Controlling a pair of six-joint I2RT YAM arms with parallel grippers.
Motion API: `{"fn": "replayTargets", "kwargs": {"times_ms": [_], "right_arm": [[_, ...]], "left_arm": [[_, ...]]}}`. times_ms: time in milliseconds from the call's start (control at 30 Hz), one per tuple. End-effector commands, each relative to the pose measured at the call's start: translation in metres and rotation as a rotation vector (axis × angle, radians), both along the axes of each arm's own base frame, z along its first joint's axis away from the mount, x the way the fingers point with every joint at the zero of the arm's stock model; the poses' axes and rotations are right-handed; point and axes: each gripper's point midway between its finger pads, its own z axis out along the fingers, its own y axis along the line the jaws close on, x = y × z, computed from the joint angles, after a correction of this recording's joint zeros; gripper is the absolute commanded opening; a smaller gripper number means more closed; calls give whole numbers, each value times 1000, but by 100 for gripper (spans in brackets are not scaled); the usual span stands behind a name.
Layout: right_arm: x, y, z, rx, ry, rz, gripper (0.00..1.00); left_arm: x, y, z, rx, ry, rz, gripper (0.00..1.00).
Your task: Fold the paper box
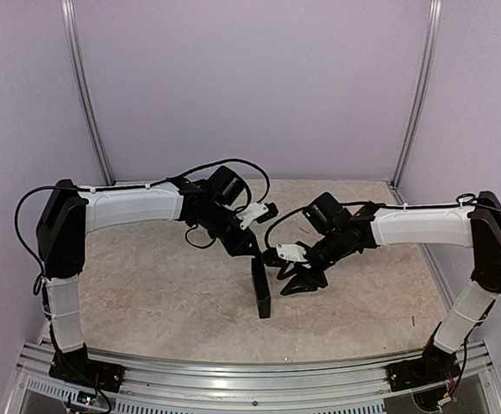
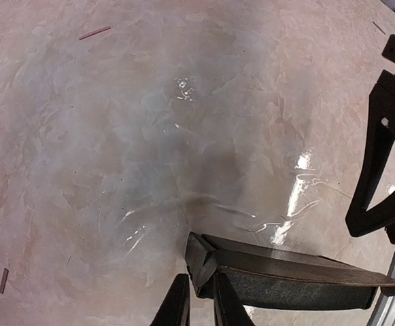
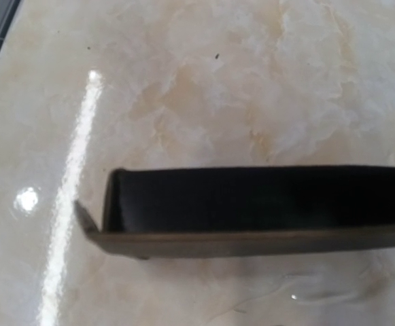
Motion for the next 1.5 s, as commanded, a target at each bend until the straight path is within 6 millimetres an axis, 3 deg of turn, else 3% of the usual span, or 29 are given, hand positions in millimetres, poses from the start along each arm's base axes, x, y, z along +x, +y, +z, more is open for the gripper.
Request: {"fn": "replayTargets", "kwargs": {"times_ms": [0,333,467,1100,1467], "right_arm": [[-6,6,2,5,35,23,44],[-8,5,2,9,40,22,44],[-9,4,1,9,42,27,44],[-11,3,-1,5,49,33,44],[-10,4,-5,-2,55,34,44]], "left_arm": [[-17,5,-11,23,53,-47,16],[-17,18,-11,33,12,-51,27],[-25,14,1,-17,4,-121,28],[-2,-3,-9,-37,15,-160,21],[-12,-14,-12,-56,57,-217,12]]}}
